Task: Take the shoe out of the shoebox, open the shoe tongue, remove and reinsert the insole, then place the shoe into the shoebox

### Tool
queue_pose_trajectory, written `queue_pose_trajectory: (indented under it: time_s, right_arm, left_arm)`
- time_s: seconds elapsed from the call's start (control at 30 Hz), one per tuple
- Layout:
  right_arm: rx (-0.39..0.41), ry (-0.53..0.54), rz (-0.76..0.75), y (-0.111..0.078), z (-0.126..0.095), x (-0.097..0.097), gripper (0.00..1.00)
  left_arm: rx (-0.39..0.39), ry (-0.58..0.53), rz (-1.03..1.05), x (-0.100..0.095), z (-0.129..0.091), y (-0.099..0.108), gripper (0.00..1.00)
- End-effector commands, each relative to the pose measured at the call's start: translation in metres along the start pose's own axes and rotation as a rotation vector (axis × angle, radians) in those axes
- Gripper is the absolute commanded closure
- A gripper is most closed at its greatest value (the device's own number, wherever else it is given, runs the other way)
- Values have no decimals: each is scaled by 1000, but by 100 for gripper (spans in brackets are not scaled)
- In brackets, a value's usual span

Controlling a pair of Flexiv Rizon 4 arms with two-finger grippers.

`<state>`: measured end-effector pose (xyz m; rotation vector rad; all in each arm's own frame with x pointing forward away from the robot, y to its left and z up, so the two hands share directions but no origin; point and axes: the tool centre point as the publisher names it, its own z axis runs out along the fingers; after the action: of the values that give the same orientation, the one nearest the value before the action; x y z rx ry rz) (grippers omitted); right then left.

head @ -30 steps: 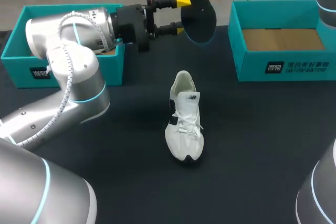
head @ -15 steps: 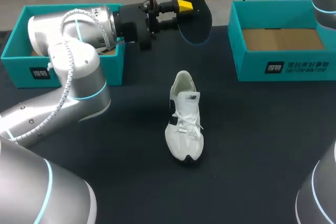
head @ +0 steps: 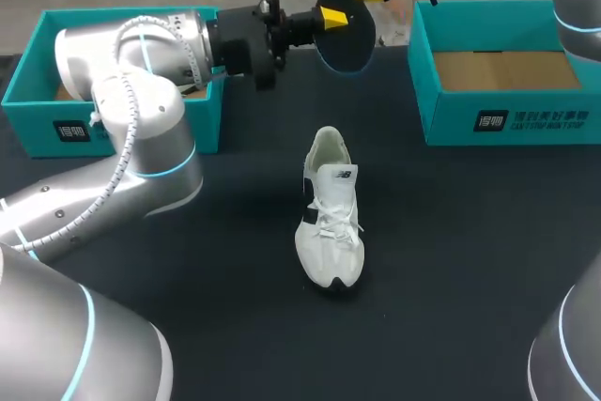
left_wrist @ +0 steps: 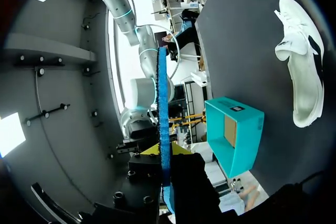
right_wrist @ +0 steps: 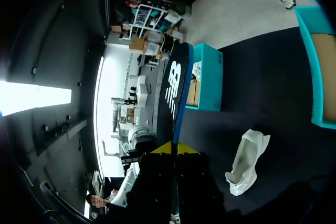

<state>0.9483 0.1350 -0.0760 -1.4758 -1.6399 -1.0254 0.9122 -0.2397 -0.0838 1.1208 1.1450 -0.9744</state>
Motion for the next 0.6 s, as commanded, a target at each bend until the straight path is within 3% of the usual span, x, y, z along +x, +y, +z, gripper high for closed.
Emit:
queue_pose_trajectory:
  time_s: [0.03, 0.33, 0.37, 0.4, 0.6]
  right_arm:
    - [-10, -3, 0, -5, 0, 1, 100]
    - [-26, 10, -33, -2, 0, 0, 100]
    - [-27, 16, -45, -2, 0, 1, 59]
    - [-30, 18, -50, -1, 0, 1, 2]
    - [-47, 19, -83, 1, -8, -4, 0]
  left_arm:
    - [-2, -4, 0, 3, 5, 2, 100]
    - [-4, 1, -7, 5, 4, 3, 100]
    - [-5, 2, -8, 6, 3, 4, 100]
    - [-6, 3, -9, 6, 2, 4, 100]
    - [-12, 8, -11, 6, -3, 4, 100]
